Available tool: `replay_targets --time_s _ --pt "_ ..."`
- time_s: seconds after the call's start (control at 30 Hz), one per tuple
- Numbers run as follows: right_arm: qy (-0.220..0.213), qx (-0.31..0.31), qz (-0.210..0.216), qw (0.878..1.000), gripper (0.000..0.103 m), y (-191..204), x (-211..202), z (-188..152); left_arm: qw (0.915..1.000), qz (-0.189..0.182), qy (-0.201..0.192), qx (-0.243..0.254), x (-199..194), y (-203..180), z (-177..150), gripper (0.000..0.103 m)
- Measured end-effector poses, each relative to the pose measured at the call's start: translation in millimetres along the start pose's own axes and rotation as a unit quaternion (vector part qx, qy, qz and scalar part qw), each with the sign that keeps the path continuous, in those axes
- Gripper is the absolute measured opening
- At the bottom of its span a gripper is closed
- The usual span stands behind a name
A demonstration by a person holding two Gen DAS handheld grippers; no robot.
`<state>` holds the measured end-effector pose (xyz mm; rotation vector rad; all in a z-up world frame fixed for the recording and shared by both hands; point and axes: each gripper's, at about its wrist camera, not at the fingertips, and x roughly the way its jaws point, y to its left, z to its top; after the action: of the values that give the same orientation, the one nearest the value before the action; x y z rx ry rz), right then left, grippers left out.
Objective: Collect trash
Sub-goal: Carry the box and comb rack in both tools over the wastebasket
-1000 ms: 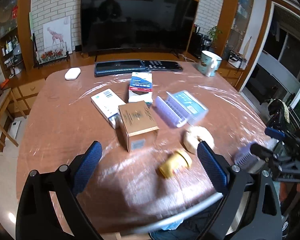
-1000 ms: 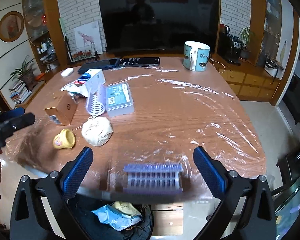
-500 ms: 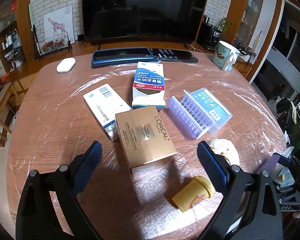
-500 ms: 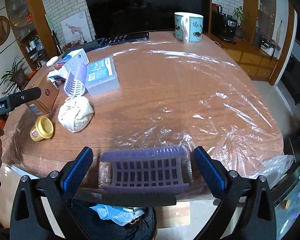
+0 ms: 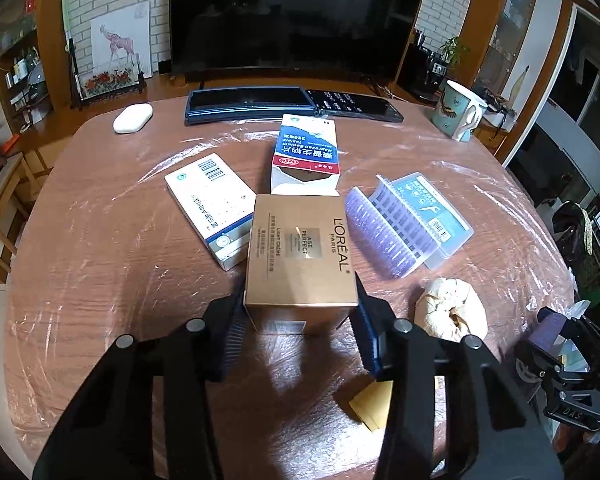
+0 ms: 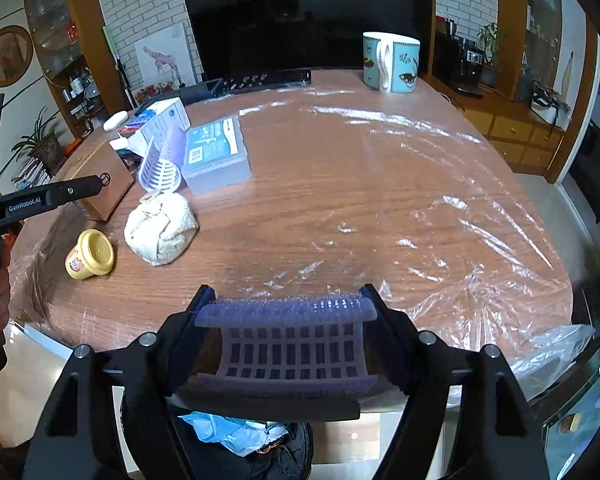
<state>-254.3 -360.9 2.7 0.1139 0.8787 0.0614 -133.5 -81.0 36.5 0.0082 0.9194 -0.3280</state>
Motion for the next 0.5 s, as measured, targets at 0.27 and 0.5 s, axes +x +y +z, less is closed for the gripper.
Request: replay_targets --time_s 0.27,0.5 --pt "-0.020 0.001 0.015 1.000 0.073 0.3 -13.5 10.3 0.9998 -0.009 -0.016 -0.003 -20.7 -1.8 -4.8 0.048" --pt "-0.030 -0.008 0.030 0.999 0.073 6.6 -24.2 14.8 0.9996 -0.014 -0.024 -0.004 -39.8 -1.9 -14.3 0.048"
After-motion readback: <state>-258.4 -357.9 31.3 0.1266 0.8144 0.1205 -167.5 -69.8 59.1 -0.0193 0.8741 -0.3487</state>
